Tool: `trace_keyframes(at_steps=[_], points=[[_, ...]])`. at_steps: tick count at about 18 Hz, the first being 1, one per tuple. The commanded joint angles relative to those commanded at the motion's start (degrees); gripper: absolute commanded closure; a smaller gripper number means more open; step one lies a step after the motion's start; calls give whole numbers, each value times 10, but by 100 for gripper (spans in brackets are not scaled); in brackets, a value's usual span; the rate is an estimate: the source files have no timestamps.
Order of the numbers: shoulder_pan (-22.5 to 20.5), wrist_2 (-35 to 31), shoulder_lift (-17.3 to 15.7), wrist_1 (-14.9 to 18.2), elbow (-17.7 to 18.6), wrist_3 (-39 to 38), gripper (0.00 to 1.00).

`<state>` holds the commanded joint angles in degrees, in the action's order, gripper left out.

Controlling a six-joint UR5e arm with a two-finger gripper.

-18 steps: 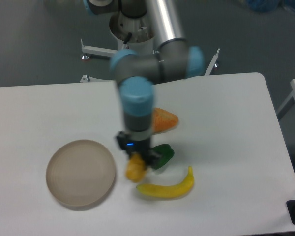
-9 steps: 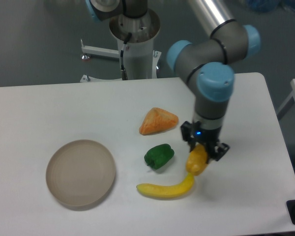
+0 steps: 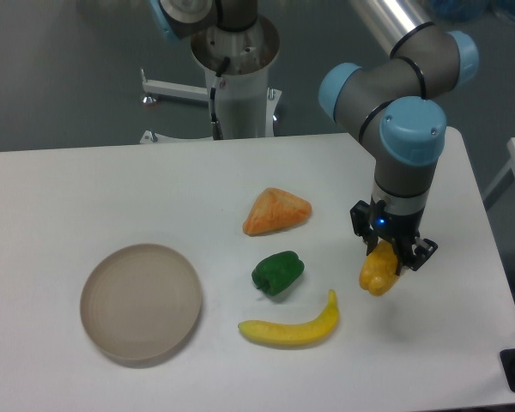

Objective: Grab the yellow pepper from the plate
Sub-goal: 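Lift the yellow pepper off the plate and carry it beside the banana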

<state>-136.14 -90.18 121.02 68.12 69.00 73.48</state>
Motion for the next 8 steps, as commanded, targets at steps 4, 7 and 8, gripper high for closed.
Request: trace_keyframes(at_steps=[4, 7, 8], points=[[-3, 1, 5, -4, 1, 1, 45], [-10, 1, 5, -2, 0, 21, 45], [-10, 3, 5, -2, 0, 21, 45]])
